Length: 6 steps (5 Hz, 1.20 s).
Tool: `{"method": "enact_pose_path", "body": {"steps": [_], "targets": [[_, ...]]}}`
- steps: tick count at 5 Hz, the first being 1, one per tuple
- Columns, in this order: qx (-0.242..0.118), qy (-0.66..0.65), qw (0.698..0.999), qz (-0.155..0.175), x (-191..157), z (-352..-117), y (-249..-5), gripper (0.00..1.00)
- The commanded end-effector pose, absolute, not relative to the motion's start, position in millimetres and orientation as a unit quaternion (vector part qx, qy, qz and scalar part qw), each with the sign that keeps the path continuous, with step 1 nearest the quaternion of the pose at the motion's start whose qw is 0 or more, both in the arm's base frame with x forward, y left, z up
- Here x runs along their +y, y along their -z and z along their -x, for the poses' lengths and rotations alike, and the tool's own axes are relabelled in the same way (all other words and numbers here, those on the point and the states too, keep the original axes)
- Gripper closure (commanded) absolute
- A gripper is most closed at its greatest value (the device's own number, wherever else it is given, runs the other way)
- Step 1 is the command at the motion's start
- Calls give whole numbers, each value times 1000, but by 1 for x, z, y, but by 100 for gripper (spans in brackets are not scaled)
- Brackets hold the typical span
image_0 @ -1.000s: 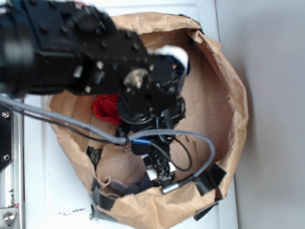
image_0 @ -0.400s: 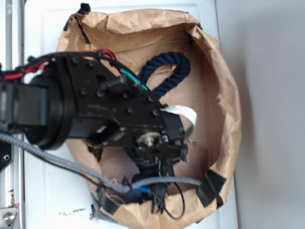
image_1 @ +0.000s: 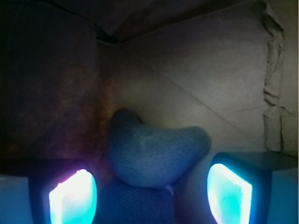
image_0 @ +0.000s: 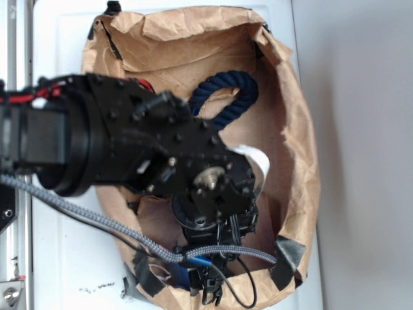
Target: Grab the gray animal.
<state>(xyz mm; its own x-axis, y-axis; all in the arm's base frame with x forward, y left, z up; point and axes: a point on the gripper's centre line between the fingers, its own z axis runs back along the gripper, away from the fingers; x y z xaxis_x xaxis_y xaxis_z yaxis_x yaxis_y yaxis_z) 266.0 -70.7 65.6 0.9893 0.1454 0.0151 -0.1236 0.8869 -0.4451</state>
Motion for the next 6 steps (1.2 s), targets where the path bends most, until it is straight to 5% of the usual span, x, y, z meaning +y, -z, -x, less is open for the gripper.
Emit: {"method": "enact_pose_path", "body": {"steps": [1,2,3,6], "targets": [[-4,-44,978,206,-69,-266,-45,0],[5,-41,983,178,-70,-270,-24,0],[-5,-61,982,179,-71,-268,-27,100],[-88,-88,976,177,-46,-268,-56,100]]}}
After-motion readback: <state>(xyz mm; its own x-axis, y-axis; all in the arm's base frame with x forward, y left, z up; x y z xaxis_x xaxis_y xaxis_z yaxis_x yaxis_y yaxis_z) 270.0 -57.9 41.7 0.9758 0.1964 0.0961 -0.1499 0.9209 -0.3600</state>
